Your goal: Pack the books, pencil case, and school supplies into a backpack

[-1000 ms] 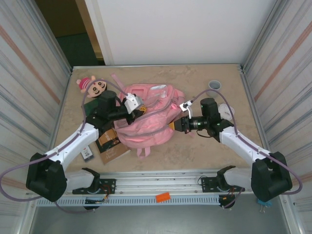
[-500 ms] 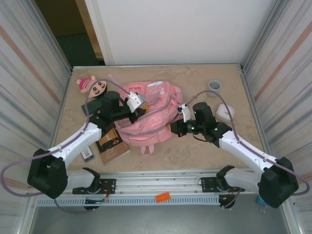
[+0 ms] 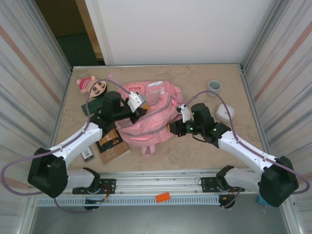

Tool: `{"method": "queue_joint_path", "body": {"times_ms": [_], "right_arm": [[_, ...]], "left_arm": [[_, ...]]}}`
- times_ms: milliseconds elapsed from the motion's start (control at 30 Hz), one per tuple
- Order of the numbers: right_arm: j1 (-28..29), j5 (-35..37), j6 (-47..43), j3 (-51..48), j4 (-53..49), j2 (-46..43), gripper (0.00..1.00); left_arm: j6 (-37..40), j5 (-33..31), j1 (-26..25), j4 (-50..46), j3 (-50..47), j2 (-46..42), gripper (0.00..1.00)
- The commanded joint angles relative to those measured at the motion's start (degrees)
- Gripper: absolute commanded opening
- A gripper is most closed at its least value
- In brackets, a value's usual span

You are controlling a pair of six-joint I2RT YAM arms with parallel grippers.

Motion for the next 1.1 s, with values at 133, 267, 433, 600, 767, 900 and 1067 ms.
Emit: {"method": "queue_joint_path", "body": {"times_ms": [133, 267, 433, 600, 767, 900, 1067], "right_arm": [[1.43, 1.39, -0.56, 1.36, -1.54, 0.21, 0.20], [1.82, 1.26, -0.21, 1.67, -2.20, -0.37, 0.05], [3.05, 1.59, 2.91, 2.65, -2.01, -2.04, 0.00], [7.72, 3.76, 7.39, 4.58, -1.94, -1.87, 0.00], [12.92, 5.58, 13.90, 6.32, -0.72, 1.07, 0.00], [16.54, 7.09, 18.37, 7.10, 2.97, 4.36, 0.00], [18.73, 7.18, 22.16, 8.02, 7.83, 8.07, 0.00]], "left_arm": [[-3.98, 0.64, -1.01, 11.30, 1.38, -0.37, 0.00], [-4.92, -1.37, -1.72, 11.82, 1.36, -0.19, 0.00], [-5.81, -10.36, -4.10, 10.09, 2.34, 0.71, 0.00], [-8.81, -20.94, -6.61, 9.38, 4.06, 3.50, 0.00], [-10.10, -25.79, -9.53, 9.62, 7.73, 8.73, 0.00], [-11.23, -27.47, -11.06, 11.01, 10.58, 12.30, 0.00], [-12.06, -25.61, -11.77, 14.33, 12.02, 14.31, 0.00]]}}
